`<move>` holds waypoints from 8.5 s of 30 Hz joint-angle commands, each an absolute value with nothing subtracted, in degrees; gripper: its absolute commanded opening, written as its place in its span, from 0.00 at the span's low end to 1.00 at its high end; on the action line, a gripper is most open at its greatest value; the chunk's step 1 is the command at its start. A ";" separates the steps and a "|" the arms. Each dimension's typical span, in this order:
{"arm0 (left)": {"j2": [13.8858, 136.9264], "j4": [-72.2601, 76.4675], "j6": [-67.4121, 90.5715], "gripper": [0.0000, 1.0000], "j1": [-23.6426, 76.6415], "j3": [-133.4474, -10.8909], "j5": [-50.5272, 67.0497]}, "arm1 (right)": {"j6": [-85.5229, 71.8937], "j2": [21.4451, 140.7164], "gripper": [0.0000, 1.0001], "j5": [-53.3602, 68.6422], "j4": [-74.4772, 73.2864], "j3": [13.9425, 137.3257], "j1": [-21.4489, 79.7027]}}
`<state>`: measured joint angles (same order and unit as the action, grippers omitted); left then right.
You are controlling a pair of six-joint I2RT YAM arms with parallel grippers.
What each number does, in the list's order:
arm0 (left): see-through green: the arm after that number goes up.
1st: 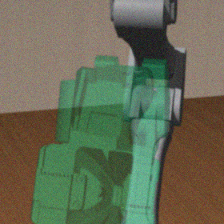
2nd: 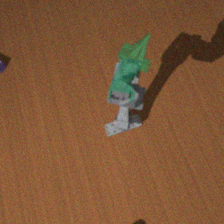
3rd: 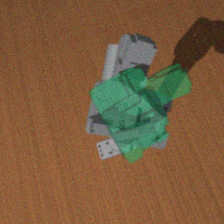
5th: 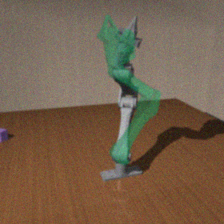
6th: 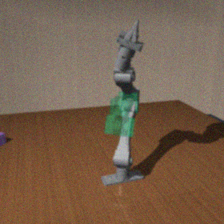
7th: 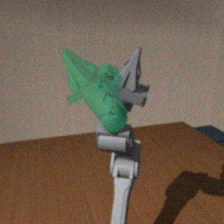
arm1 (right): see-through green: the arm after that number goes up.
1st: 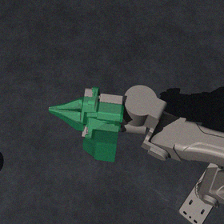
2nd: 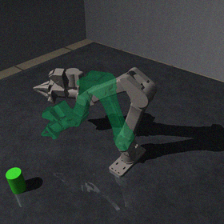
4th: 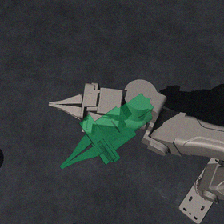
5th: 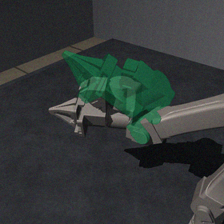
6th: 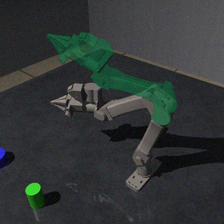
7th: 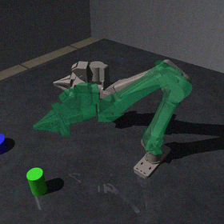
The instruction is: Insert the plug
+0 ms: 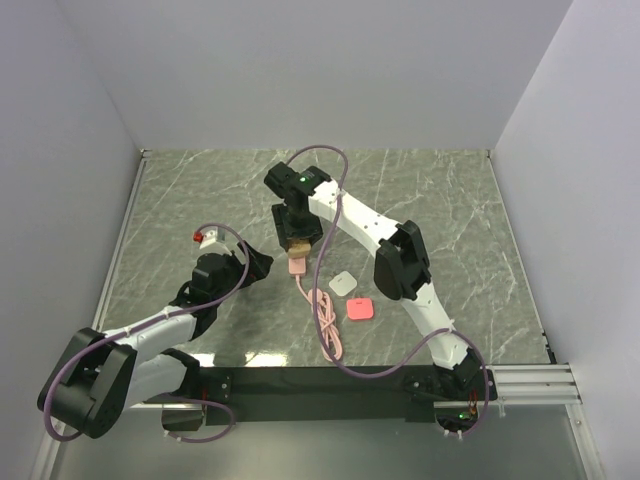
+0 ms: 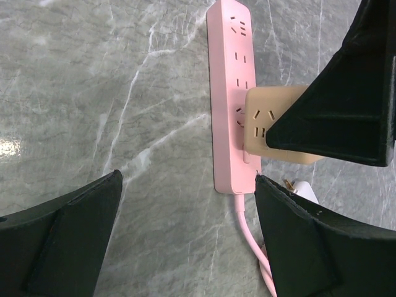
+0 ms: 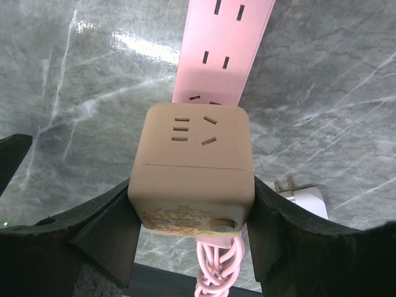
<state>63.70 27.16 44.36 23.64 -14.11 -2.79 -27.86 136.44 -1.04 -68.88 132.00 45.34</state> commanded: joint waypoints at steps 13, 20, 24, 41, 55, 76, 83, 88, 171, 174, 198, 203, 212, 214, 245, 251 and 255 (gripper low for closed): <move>64.16 29.79 43.51 0.94 23.55 -14.85 -1.41 | -27.25 144.76 0.00 -3.34 -66.98 138.52 42.63; 65.04 30.32 43.42 0.94 23.55 -15.12 -0.88 | -27.42 145.81 0.00 -3.08 -66.80 138.69 42.71; 65.57 30.41 43.42 0.94 23.55 -15.38 -0.70 | -27.16 147.83 0.00 -3.08 -67.15 139.22 42.71; 67.15 31.29 43.24 0.94 23.55 -15.82 -0.44 | -27.25 149.69 0.00 -3.52 -66.98 139.13 42.28; 64.95 37.09 39.29 0.93 26.27 -13.53 -4.56 | -24.96 134.91 0.00 -4.04 -61.96 132.45 42.63; 88.32 32.62 38.15 0.82 39.11 -30.66 -15.55 | -21.88 107.07 0.00 -8.44 -47.73 104.96 40.43; 97.45 21.20 39.46 0.73 41.83 -40.51 -21.43 | -20.92 96.96 0.00 -7.21 -41.84 92.22 37.10; 101.24 12.94 40.16 0.59 42.98 -45.61 -25.57 | -19.43 91.24 0.00 -3.35 -35.34 87.90 34.28; 61.97 36.73 30.41 0.99 41.22 -15.13 -15.03 | -18.10 104.06 0.00 0.89 -65.03 91.57 44.38; 61.44 36.39 31.02 0.99 41.04 -14.94 -13.71 | -18.89 105.29 0.00 0.18 -66.80 91.76 44.21; 63.63 38.23 33.13 0.99 41.04 -14.33 -12.30 | -18.63 111.09 0.00 -0.52 -62.75 94.75 41.57; 64.95 39.11 33.05 1.00 41.04 -14.50 -11.60 | -18.90 111.80 0.00 -1.67 -63.37 94.22 41.57; 66.27 39.02 32.87 0.99 41.04 -14.77 -12.30 | -18.98 111.97 0.00 -2.02 -64.51 93.25 41.48; 66.18 38.94 32.87 0.99 41.04 -14.77 -12.48 | -19.16 111.80 0.00 -1.58 -64.60 92.73 41.57; 65.39 38.94 33.31 0.99 41.04 -14.15 -12.66 | -22.32 107.58 0.00 -0.18 -64.16 87.80 42.01; 64.86 37.88 33.57 0.99 40.96 -14.15 -13.71 | -22.15 107.22 0.00 -0.62 -66.18 89.03 41.92; 63.90 38.41 33.75 0.99 40.70 -13.36 -13.80 | -22.24 107.05 0.00 -1.23 -67.41 88.33 41.92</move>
